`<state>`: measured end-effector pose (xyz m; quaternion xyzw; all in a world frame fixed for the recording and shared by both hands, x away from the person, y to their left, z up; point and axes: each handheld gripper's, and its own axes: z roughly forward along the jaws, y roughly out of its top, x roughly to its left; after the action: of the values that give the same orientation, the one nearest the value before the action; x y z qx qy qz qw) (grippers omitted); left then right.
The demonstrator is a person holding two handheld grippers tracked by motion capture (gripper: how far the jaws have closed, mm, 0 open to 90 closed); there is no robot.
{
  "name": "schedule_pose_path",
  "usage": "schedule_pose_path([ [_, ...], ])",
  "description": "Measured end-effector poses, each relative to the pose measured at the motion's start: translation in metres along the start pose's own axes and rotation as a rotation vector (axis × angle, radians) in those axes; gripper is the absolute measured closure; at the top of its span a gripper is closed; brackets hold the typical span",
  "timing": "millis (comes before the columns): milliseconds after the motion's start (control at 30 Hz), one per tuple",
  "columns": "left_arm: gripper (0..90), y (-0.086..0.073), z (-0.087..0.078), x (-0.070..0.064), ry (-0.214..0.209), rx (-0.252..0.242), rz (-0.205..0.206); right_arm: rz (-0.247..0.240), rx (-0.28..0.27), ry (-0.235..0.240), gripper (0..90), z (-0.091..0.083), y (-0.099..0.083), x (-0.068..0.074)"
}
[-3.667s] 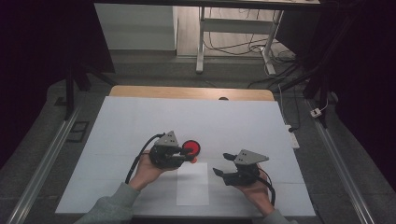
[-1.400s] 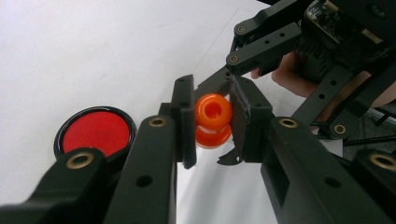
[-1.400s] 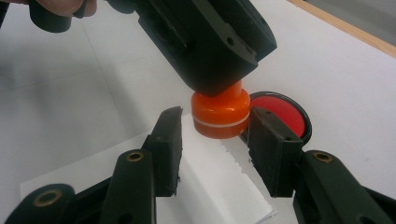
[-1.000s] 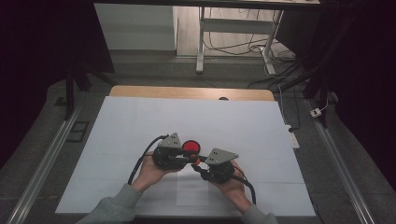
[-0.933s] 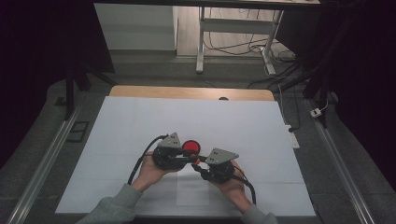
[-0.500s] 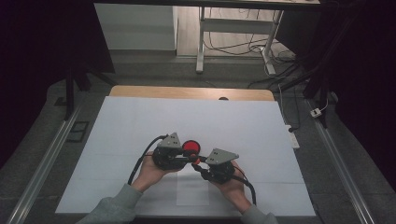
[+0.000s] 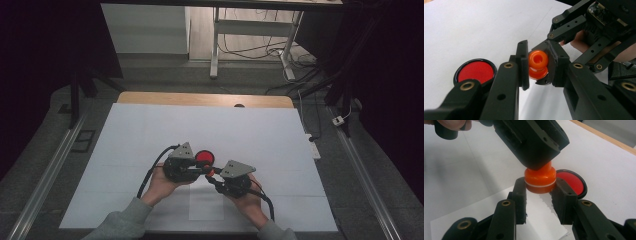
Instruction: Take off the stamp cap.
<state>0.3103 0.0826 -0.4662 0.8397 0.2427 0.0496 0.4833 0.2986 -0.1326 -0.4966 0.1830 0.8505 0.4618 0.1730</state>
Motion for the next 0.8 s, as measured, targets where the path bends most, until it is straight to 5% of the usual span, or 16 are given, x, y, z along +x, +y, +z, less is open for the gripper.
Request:
schedule_pose_path([
  [800,72.7,-0.0008,-0.0007,-0.0001,-0.005,-0.013,-0.008,0.005,-0.015,-0.005,64.9,-0.0014,-0.0021,0.0009],
])
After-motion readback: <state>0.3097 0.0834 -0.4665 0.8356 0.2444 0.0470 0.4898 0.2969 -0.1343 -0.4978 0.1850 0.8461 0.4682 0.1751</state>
